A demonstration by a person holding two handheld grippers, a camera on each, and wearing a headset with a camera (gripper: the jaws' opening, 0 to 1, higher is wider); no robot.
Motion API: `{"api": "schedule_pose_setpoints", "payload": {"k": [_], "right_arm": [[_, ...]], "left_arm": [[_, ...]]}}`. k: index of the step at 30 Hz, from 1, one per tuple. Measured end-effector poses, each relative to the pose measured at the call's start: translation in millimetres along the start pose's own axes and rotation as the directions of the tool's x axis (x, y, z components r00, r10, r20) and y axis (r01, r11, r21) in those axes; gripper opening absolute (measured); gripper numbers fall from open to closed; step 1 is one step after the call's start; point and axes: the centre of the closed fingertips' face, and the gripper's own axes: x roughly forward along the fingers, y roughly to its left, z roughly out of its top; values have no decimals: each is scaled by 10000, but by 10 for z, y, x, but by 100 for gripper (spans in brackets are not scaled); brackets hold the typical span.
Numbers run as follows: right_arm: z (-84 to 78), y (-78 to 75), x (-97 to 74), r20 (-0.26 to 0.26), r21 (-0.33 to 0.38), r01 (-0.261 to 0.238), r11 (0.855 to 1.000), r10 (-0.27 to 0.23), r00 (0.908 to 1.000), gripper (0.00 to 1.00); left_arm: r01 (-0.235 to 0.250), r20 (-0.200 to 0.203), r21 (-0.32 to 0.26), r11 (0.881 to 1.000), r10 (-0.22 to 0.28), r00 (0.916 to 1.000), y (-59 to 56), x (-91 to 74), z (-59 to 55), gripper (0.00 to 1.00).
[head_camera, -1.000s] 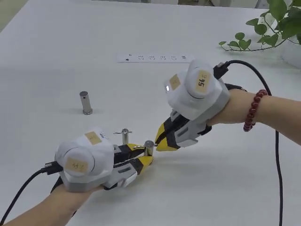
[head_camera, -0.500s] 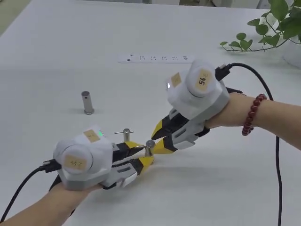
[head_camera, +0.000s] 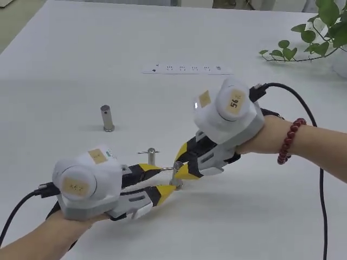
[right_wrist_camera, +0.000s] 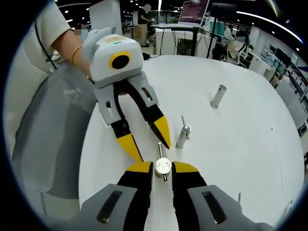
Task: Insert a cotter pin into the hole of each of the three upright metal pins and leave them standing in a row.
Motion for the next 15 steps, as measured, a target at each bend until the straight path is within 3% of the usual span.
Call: {"api": "schedule_pose_setpoints", "payload": {"k": [10,15], "right_arm": [[5,-15,31,118,108,106,9999,-107,9999,16],[15,-20,31,287,536,99,9985,-114,9995,15]], "left_arm": [[-14,153,-36,10000,15,9999,20,-186,6,27],[40,237,-59,10000,-38,9997,6,-227,18,27]]}}
